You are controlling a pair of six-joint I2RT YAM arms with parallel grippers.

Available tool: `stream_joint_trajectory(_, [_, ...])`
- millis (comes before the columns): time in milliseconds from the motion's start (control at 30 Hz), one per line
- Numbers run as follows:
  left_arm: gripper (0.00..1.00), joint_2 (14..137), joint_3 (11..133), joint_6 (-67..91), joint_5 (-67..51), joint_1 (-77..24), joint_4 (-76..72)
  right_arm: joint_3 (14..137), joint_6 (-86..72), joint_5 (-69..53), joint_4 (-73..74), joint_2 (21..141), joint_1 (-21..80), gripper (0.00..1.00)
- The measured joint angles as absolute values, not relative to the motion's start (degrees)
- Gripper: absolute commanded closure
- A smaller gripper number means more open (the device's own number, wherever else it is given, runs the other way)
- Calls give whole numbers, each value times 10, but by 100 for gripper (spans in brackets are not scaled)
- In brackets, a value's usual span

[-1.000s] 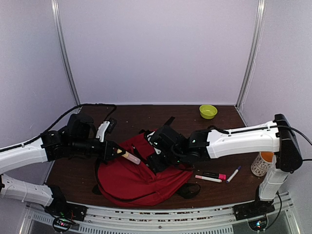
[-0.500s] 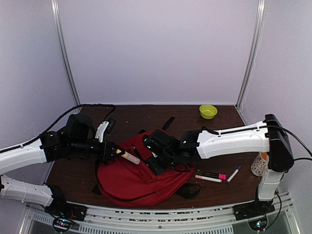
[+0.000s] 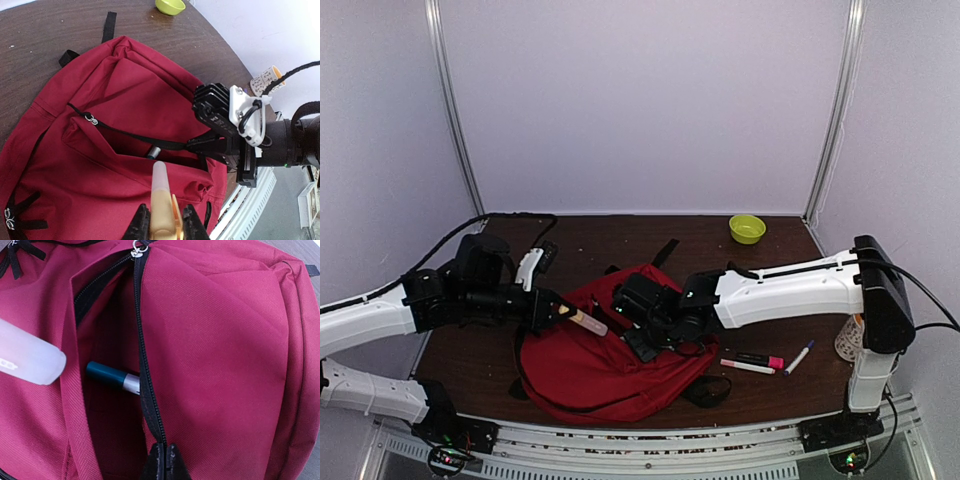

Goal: Pack the student bag
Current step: Pick up the lower front pocket of the student bag, then place the glue stick in the lower front pocket of the bag.

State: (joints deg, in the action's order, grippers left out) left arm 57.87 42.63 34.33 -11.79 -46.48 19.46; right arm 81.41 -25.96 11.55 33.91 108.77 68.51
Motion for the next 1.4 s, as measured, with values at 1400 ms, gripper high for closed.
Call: stream_joint_trajectory(1400, [100, 776, 371, 478, -135, -465, -76, 792, -319, 152, 315, 1032, 699, 100])
